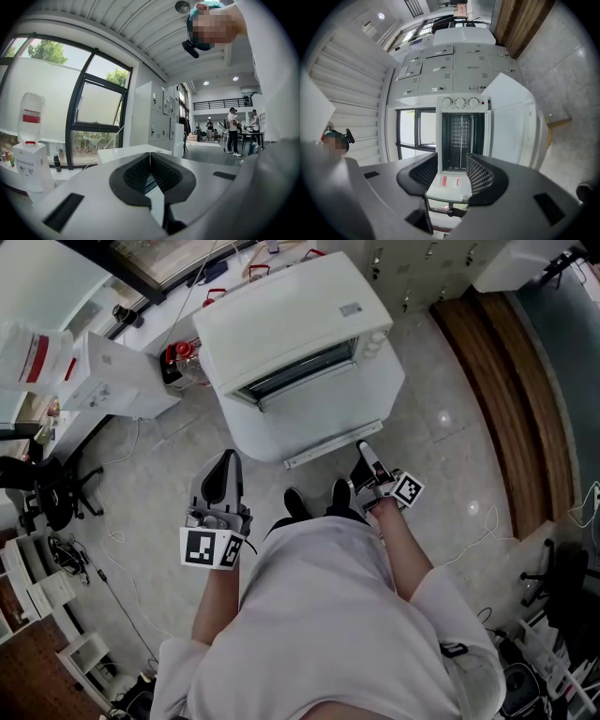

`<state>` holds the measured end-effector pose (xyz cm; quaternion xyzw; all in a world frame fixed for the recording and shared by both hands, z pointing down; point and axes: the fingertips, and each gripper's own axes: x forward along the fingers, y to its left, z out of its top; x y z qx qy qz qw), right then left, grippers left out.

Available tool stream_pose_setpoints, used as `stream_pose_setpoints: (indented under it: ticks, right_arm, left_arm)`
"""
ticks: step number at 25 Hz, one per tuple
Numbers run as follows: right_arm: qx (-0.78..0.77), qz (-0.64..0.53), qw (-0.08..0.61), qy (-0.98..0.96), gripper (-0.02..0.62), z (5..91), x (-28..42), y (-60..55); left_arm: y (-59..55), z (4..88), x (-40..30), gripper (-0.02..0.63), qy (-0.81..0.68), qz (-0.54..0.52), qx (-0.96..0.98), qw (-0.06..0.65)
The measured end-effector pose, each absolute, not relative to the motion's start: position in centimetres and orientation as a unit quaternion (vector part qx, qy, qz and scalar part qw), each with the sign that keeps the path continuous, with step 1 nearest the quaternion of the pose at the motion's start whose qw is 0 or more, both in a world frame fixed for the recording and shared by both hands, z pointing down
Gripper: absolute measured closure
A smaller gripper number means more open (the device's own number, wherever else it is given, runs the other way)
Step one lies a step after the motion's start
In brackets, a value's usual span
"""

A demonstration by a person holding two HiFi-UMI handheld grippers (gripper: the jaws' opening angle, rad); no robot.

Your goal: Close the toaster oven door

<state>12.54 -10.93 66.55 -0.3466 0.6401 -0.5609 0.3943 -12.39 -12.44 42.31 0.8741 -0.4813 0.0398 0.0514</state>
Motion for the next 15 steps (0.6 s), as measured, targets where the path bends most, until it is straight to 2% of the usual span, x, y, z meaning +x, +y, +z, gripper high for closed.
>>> stream_pose_setpoints:
  ticks: [6,15]
  right_arm:
    - [-0.372,-0.592,0.397,0.595,0.387,71.1,13.8,-10.0]
    - [-0.396,-0.618,0.359,0.576,0.387,76.4,14.4,-9.7]
  left_arm:
    - [-12.7,42.7,-12.2,0.586,-0.48,0.044,0.874,0.058]
    - [-13.0,43.8,-12.5,0.586,-0.488,0.054,0.868,0.072]
